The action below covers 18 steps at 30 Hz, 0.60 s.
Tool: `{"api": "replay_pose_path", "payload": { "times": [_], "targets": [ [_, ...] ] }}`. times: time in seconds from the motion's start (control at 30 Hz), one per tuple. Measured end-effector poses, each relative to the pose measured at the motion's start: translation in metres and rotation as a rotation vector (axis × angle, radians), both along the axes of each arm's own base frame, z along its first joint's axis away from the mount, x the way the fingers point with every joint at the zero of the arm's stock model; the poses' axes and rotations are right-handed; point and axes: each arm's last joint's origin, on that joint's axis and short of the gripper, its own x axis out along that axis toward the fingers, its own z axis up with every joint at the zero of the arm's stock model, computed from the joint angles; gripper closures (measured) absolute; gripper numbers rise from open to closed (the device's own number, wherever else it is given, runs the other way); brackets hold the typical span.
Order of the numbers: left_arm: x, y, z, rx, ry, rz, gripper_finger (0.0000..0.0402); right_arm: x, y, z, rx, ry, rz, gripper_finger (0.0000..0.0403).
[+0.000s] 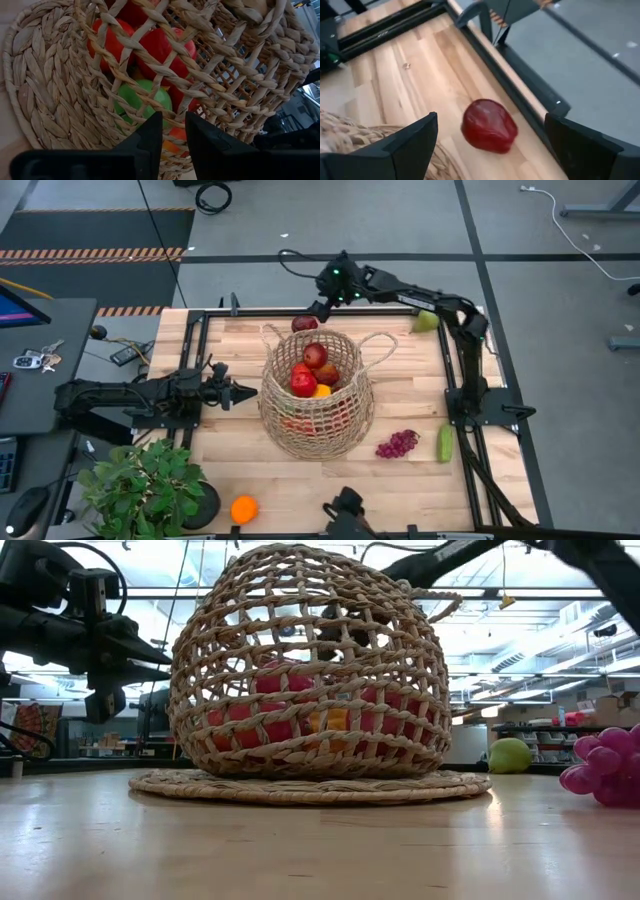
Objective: Build produce basket
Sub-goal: Put the red apple into the basket
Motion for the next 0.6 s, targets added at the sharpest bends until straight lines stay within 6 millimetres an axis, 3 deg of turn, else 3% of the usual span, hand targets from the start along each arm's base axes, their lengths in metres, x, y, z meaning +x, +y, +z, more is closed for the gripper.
{"api": "replay_pose_path", "payload": {
  "times": [0.33, 0.6],
  "targets": [
    [0.0, 0.0, 0.0, 0.0, 0.001, 0.0, 0.031, 0.057, -0.028, -0.016, 0.015, 0.043, 0.143, 0.0027],
    [0.0, 0.0, 0.0, 0.0, 0.001, 0.0, 0.031, 0.078, -0.038, -0.062, 0.107, 0.124, 0.208, 0.0005]
  ]
}}
